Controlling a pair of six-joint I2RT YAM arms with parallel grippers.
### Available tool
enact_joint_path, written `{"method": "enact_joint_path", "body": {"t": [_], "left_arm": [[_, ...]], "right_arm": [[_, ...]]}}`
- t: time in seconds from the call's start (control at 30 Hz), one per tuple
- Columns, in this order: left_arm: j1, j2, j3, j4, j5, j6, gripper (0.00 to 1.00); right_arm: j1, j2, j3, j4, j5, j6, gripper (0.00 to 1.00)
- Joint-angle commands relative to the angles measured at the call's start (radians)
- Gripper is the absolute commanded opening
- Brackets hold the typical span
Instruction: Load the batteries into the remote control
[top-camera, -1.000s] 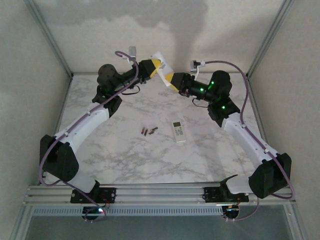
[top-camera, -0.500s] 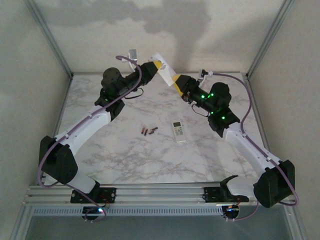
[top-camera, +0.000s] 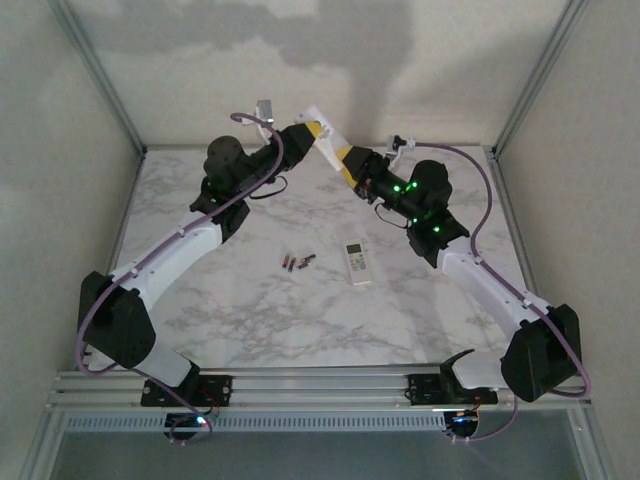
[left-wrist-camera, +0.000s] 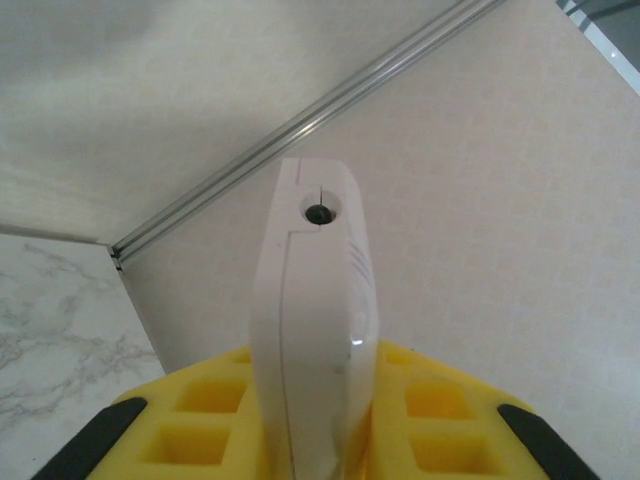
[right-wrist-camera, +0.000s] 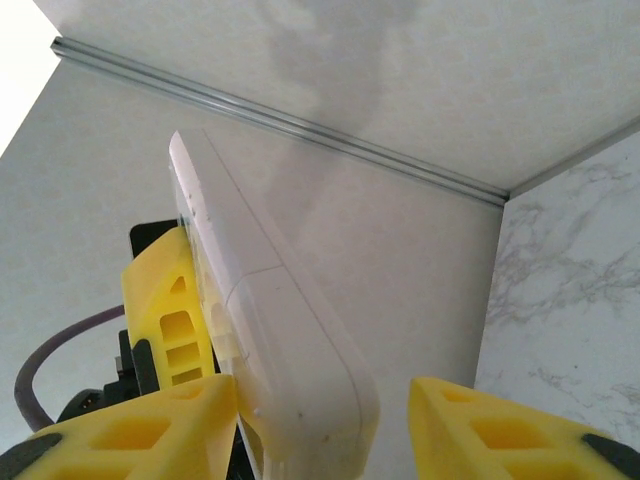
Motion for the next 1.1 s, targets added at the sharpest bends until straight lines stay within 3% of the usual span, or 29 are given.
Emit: {"method": "enact_joint_path", "body": {"t": [0.0,0.07,0.17,0.3,0.43,0.63,0.93,1.07], "left_arm": [[-0.019,-0.013,-0.009,0.079,0.044,-0.025,0.0],[-0.019,-0.014,-0.008,0.079,0.043,-0.021,0.0],[-0.019,-0.014,-0.005,0.079,0.043,-0.011,0.0],[-0.018,-0.014,-0.003,0.081,0.056,0.011,0.0],[0.001,-0.027,-0.003,0.051,0.033,0.036,0.0],[0.079,-0.011,-0.003,0.053,-0.01,-0.013,0.0],[0.145,0.038,-0.047,0.133,-0.028,-0.112,0.0],[0.145,0.049,-0.071,0.139,-0.018,-0.121,0.0]], "right_arm": [[0.012,0.027,0.032,0.033,0.014,0.0,0.5],[0.012,0.031,0.039,0.02,0.013,-0.004,0.49],[0.012,0.036,0.04,0.004,0.011,-0.01,0.39],[0.011,0.039,0.058,-0.12,0.016,-0.057,0.35],[0.012,0.039,0.042,-0.177,-0.005,-0.086,0.21],[0.007,-0.01,-0.057,-0.189,-0.008,-0.113,0.14],[-0.02,-0.086,-0.159,-0.192,-0.01,-0.127,0.11],[-0.036,-0.117,-0.187,-0.206,-0.001,-0.138,0.0]]}}
